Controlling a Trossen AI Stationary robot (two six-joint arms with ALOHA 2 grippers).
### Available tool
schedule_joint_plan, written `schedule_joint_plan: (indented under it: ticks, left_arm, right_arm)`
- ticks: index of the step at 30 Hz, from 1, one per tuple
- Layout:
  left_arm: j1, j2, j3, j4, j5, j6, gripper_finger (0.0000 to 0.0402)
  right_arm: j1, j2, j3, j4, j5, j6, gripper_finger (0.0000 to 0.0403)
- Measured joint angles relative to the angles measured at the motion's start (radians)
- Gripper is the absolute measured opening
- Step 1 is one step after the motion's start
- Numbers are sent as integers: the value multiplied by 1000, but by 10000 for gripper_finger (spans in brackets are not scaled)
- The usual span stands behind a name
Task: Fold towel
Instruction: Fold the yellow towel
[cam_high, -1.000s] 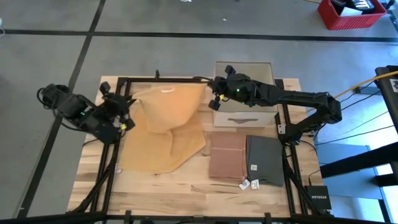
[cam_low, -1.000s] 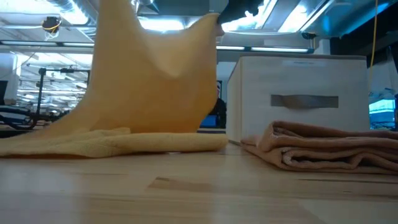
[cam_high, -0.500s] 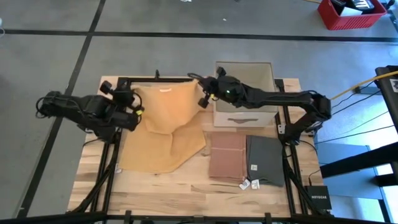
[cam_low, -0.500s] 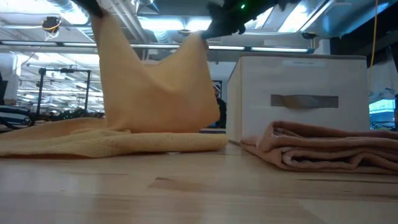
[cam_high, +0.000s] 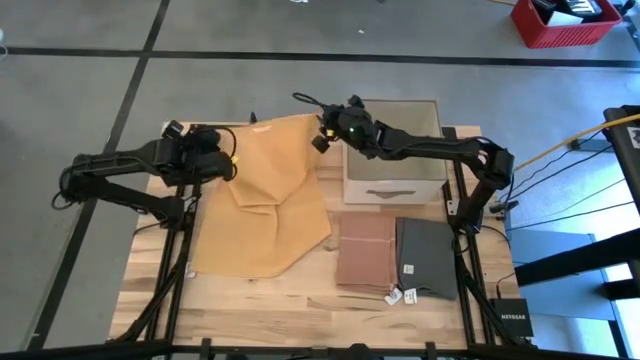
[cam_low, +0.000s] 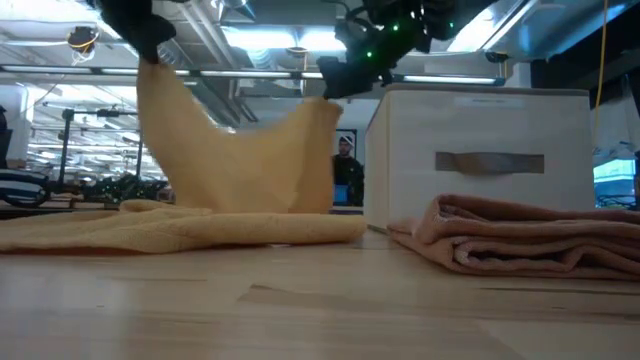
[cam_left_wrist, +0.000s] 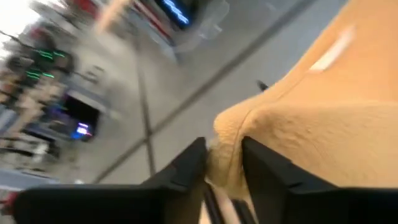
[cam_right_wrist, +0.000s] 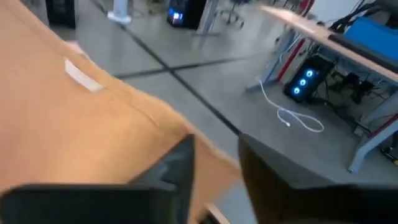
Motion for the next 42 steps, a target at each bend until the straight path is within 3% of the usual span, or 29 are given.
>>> schedule_joint_plan:
  ticks: [4, 8, 13, 15, 17, 22, 27, 34, 39, 42]
  left_arm:
    - [4, 1, 41, 25, 208, 50, 144]
    - [-76, 0, 82, 46, 392, 59, 164]
    - [-278, 4, 19, 129, 665, 19, 166]
    - [-369, 15, -37, 193, 748, -31, 166]
    - [-462, 32, -97, 264, 806, -83, 166]
    - [-633, 114, -222, 413, 849, -200, 166]
    - [-729, 237, -280, 556, 849, -259, 166]
    - [-782, 413, -284, 722, 849, -262, 166]
    - [-783, 504, -284, 775, 841, -262, 166]
    - [-781, 546, -284, 786, 801, -262, 166]
  right_arm:
    - [30, -11, 95, -188, 0, -4, 206]
    - [94, -38, 214, -478, -43, 15, 249]
    - [240, -53, 240, -761, -321, 96, 260]
    - [321, -51, 206, -780, -434, 123, 261]
    - [404, -47, 146, -732, -473, 127, 261]
    - [576, -22, -57, -461, -368, 123, 261]
    - [647, 67, -175, -270, -222, 117, 261]
    - [648, 199, -177, -260, -154, 114, 261]
    - [648, 236, -176, -220, 12, 102, 261]
    - [647, 259, -175, -196, 6, 21, 261]
